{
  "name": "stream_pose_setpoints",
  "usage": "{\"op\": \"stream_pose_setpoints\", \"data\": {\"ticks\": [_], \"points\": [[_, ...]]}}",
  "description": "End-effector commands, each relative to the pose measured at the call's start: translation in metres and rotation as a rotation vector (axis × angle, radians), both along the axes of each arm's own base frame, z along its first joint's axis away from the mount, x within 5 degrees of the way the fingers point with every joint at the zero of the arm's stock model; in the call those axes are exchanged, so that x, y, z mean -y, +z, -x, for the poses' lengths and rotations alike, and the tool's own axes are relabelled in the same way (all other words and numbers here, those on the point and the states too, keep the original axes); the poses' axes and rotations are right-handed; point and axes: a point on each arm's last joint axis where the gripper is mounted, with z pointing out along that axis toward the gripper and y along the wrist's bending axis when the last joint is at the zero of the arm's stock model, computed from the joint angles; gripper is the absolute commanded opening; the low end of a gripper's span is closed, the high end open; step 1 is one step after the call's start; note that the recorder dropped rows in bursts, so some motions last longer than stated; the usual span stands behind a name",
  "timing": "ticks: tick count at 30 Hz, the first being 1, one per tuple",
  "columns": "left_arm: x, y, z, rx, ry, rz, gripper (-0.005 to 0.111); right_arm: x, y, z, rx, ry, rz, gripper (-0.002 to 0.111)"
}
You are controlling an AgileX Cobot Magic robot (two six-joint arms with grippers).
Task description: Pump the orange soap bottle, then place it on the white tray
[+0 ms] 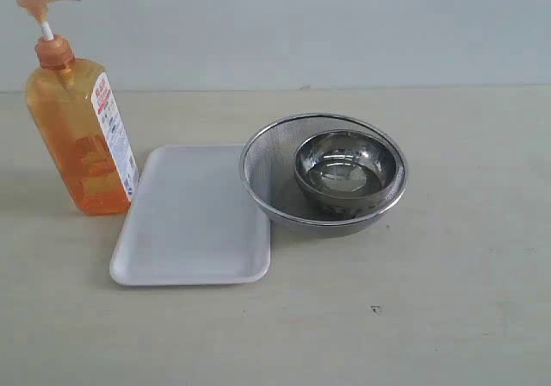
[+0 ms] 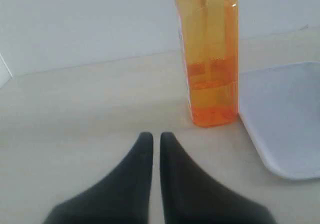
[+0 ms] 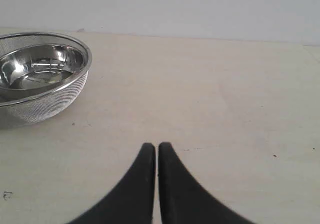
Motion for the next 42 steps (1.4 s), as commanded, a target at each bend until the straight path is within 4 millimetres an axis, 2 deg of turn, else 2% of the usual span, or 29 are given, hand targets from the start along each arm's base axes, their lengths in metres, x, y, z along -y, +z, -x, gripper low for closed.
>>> {"op": "stream_pose_setpoints", "data": {"ticks": [1,30,42], "points": [[0.001,-0.001,0.000,-0.002,-0.006,0.017,0.005,0.000,0.001,0.000,0.010,-0.005,0.002,0.000],[0.000,0.000,0.000,0.013,-0.006,-0.005,0.005,0.001,0.001,0.000,0.010,-0.007,0.012,0.000],[0.000,0.022,-0.002,0.253,0.001,-0.019,0.005,0.001,0.001,0.000,0.010,-0.007,0.011,0.000]]}}
